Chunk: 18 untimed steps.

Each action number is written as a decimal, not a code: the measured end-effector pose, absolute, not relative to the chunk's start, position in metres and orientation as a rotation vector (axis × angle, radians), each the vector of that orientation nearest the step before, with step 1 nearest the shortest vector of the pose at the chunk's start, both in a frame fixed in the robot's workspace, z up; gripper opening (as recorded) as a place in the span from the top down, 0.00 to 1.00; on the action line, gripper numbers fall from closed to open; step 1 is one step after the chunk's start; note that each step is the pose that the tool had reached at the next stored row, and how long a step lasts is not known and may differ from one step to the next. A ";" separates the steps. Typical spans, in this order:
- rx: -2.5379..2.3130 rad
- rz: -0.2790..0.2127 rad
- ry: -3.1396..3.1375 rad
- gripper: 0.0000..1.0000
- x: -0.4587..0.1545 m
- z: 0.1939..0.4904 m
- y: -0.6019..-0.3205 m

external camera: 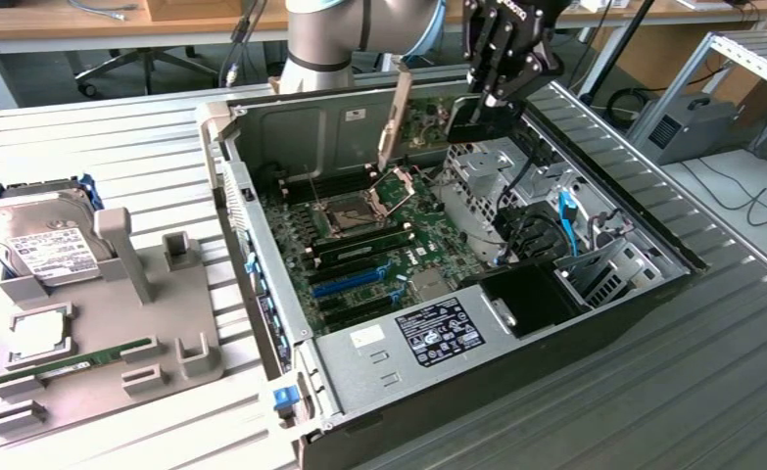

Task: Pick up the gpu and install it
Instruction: 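Insert the gpu into the slot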

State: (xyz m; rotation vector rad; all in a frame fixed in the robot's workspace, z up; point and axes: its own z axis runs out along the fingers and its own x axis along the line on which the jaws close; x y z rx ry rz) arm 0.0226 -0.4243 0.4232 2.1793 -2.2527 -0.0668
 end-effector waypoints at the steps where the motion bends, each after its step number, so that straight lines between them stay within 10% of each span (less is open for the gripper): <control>1: 2.184 -0.066 -2.250 0.73 0.023 0.423 -0.424; 18: 2.212 -0.047 -2.239 0.73 0.015 0.418 -0.424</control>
